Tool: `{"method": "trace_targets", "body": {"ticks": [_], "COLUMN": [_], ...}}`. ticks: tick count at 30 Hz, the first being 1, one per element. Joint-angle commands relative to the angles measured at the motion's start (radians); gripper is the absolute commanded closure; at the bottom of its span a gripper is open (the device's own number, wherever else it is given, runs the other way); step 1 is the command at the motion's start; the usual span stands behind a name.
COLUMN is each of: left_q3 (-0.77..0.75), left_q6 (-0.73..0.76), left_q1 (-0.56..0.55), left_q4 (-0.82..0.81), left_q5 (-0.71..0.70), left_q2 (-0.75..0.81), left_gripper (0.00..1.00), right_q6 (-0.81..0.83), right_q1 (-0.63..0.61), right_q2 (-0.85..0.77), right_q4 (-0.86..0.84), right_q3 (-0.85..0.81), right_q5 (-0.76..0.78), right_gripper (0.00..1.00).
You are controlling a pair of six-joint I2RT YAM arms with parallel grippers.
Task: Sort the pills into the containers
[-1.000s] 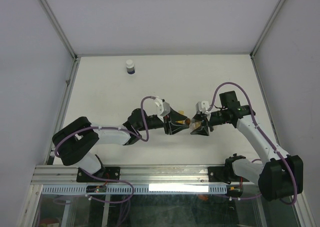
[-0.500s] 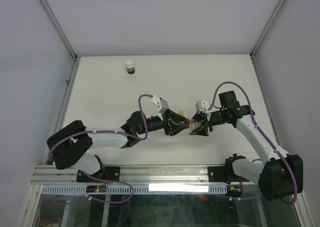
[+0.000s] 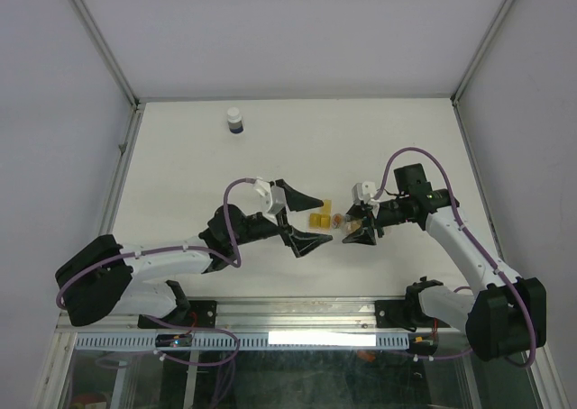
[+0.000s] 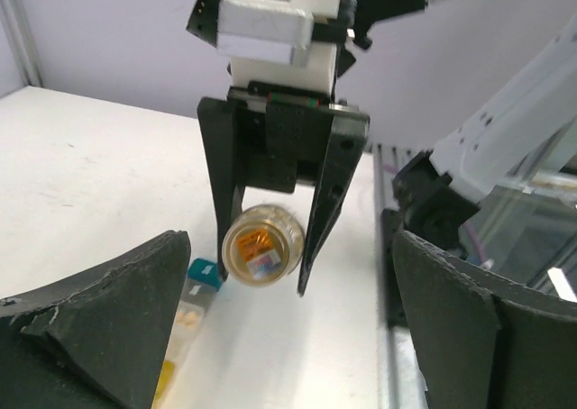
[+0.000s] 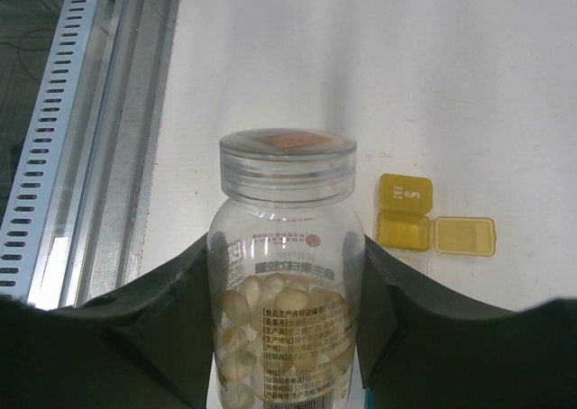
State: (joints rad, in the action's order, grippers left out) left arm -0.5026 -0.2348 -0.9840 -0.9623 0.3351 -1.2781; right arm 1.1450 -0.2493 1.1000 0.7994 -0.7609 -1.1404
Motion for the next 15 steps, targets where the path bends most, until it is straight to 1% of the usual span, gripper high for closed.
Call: {"method": "trace_targets", "body": {"ticks": [1, 4, 8, 11, 14, 15], "left_q3": [0.038, 0.029, -0.012, -0.037, -0.066, -0.072], "left_q6": [0.276, 0.355, 0.39, 0.376, 0.329, 0.314], "left_q1": [0.005, 0.008, 0.019, 0.02, 0.021, 0.021], "left_q4": [0.013, 0.003, -0.021, -0.045, -0.073, -0.09], "left_q5": [0.096, 0.102, 0.149, 0.159, 0.166, 0.159], "left_q2": [0.032, 0.007, -0.053, -0.102, -0.143, -0.178], "left_gripper": [0.01, 0.01, 0.01, 0.01, 0.02, 0.03], "right_q6": [0.02, 0.029, 0.037, 0.041, 0.042, 0.042], "right_q1": [-0.005, -0.005, -0.006, -0.008, -0.01, -0.012], "right_q2": [-0.012, -0.012, -0.012, -0.014, -0.014, -0.012], "right_q4": [-0.005, 0.0, 0.003, 0.005, 0.004, 0.004], "right_q3": [-0.017, -0.015, -0.013, -0.015, -0.014, -0.014], "right_q5": [-0.035, -0.04, -0.039, -0.041, -0.042, -0.04], "right_gripper": [1.0, 1.0, 1.0, 1.0, 1.0, 1.0]}}
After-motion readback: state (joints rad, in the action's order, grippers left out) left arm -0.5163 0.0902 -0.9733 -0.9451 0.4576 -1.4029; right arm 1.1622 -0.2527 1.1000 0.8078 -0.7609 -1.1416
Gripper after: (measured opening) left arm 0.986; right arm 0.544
